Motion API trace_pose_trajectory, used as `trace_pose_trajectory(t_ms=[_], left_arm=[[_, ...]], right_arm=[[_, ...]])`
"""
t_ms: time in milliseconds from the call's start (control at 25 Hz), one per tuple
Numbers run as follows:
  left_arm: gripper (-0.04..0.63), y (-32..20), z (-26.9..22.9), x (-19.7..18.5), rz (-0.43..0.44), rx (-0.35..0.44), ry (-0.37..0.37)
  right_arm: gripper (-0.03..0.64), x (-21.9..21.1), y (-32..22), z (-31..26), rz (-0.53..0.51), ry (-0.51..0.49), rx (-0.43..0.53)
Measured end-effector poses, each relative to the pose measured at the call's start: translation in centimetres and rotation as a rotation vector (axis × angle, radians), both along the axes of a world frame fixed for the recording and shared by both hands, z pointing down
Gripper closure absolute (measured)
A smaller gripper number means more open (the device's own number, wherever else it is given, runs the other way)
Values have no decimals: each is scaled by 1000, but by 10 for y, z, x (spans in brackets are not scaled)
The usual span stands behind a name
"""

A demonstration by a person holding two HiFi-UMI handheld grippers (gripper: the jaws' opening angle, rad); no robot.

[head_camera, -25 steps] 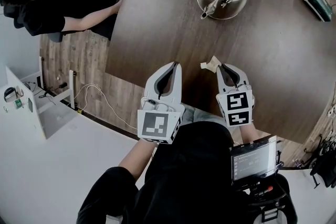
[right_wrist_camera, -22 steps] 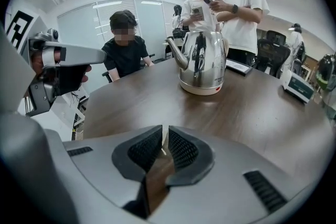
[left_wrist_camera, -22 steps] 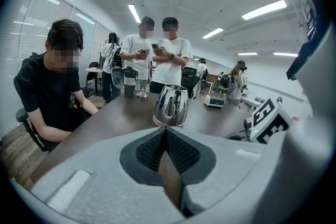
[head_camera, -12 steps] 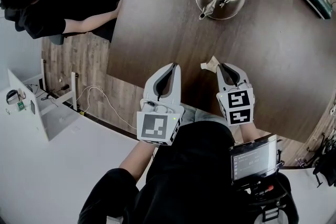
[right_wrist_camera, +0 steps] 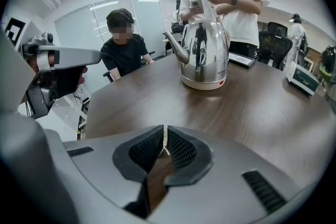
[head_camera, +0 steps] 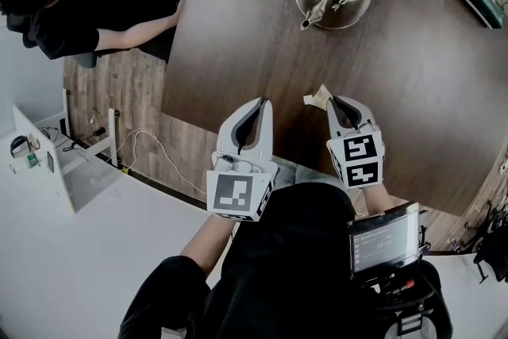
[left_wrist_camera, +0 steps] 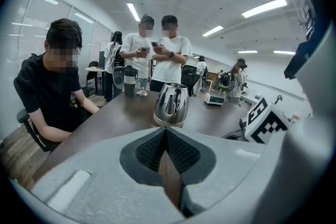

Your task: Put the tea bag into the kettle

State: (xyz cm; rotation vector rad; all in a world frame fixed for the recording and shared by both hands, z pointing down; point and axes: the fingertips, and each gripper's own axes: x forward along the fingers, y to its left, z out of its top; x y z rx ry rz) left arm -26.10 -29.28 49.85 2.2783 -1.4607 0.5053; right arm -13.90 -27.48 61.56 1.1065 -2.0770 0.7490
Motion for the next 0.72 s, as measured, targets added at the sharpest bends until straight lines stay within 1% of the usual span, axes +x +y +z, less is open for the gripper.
trace_pose_trajectory(t_ms=[320,720], left_arm=[[594,-3,-3,-5,-8,4,-8],[594,-6,-5,-3,1,7,-5]], right_arm=[[606,0,2,1,-4,12,-13],[611,-1,-3,-1,5,-11,-11]])
